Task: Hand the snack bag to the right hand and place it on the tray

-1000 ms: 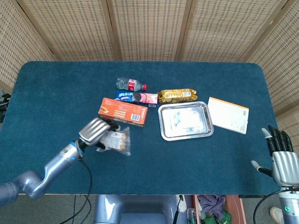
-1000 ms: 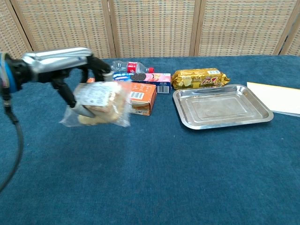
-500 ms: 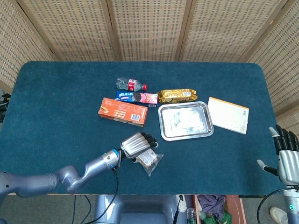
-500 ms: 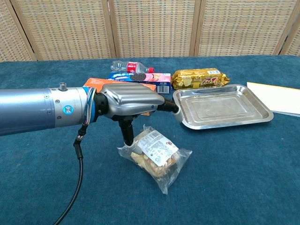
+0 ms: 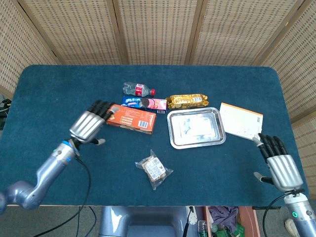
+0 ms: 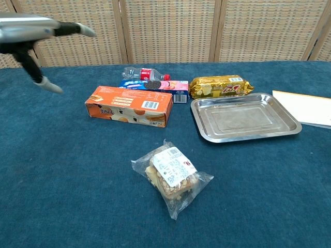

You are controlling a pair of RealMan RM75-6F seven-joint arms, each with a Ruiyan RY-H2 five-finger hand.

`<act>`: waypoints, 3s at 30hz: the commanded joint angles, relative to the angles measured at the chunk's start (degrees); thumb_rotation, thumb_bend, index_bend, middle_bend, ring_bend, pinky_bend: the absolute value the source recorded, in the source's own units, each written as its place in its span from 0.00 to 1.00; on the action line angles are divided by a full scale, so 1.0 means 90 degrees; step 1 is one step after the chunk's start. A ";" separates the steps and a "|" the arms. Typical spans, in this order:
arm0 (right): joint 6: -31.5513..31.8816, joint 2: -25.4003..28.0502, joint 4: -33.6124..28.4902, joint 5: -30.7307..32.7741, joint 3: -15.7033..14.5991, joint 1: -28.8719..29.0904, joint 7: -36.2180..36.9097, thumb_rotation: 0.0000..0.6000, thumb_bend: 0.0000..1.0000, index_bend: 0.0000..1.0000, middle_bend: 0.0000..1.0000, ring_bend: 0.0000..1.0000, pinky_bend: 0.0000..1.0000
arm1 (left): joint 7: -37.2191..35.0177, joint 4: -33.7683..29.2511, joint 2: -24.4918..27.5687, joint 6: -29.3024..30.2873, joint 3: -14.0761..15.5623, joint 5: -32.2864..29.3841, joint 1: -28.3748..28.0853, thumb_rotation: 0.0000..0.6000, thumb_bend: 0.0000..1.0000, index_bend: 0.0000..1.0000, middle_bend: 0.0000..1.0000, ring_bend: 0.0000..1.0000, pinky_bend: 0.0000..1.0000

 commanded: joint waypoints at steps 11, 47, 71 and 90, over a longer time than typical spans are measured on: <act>-0.2182 -0.0219 -0.0370 -0.2596 -0.0233 0.2473 -0.0737 1.00 0.00 0.00 0.00 0.00 0.00 | -0.0429 -0.1149 0.1003 0.2527 0.0425 -0.1225 0.2304 1.00 0.00 0.00 0.00 0.00 0.00; -0.3535 -0.2736 0.2107 -0.3464 -0.0645 0.5877 -0.1310 1.00 0.19 0.50 0.51 0.38 0.41 | -0.1418 -0.0663 0.1120 0.1855 0.0312 -0.0955 0.2736 1.00 0.00 0.00 0.00 0.00 0.00; -0.3784 -0.2164 0.2684 0.0522 0.1002 0.4903 -0.2522 1.00 0.30 0.54 0.54 0.42 0.24 | -0.1233 -0.0618 0.1021 0.1587 0.0239 -0.1100 0.2664 1.00 0.00 0.00 0.00 0.00 0.00; -0.4414 -0.2597 0.2034 0.4667 0.0899 0.5106 -0.5281 1.00 0.01 0.13 0.01 0.01 0.05 | -0.1272 -0.0601 0.1032 0.1470 0.0200 -0.1153 0.2660 1.00 0.00 0.00 0.00 0.00 0.00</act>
